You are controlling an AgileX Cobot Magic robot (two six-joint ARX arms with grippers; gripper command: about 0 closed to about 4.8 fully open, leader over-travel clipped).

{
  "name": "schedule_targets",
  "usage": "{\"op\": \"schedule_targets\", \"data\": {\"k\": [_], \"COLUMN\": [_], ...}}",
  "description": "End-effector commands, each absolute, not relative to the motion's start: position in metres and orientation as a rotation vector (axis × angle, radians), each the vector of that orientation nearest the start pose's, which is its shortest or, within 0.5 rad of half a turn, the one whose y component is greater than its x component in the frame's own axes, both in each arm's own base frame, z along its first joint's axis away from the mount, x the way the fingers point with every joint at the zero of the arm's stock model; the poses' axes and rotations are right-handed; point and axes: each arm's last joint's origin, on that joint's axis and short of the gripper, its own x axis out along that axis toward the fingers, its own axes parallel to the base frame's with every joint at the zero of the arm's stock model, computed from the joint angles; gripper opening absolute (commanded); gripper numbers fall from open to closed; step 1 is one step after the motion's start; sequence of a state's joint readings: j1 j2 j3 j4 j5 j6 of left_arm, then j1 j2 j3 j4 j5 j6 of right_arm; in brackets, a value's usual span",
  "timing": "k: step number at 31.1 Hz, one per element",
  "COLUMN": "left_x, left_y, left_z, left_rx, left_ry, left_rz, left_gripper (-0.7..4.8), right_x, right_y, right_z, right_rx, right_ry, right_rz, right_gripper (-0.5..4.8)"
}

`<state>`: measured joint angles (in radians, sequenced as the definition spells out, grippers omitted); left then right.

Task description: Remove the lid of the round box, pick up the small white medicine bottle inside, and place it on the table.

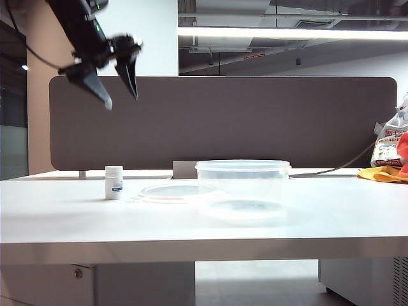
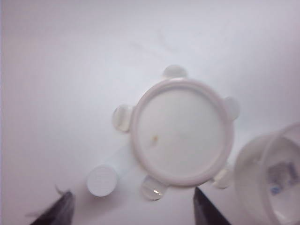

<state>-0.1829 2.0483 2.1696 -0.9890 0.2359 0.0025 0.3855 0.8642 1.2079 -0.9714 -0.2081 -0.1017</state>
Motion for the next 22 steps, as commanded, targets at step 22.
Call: {"op": "schedule_targets", "data": {"k": [22], "left_x": [0.255], "left_y": [-0.084], "left_z": [0.508], "left_rx": [0.101], "left_ry": [0.518], "left_rz": [-0.422], "left_gripper": [2.95], "right_x": [0.083], "right_y": [0.034], "right_z": [0.312], "right_rx": [-0.059], "right_ry": [0.400], "right_rz": [0.392], "right_gripper": [-0.07]}}
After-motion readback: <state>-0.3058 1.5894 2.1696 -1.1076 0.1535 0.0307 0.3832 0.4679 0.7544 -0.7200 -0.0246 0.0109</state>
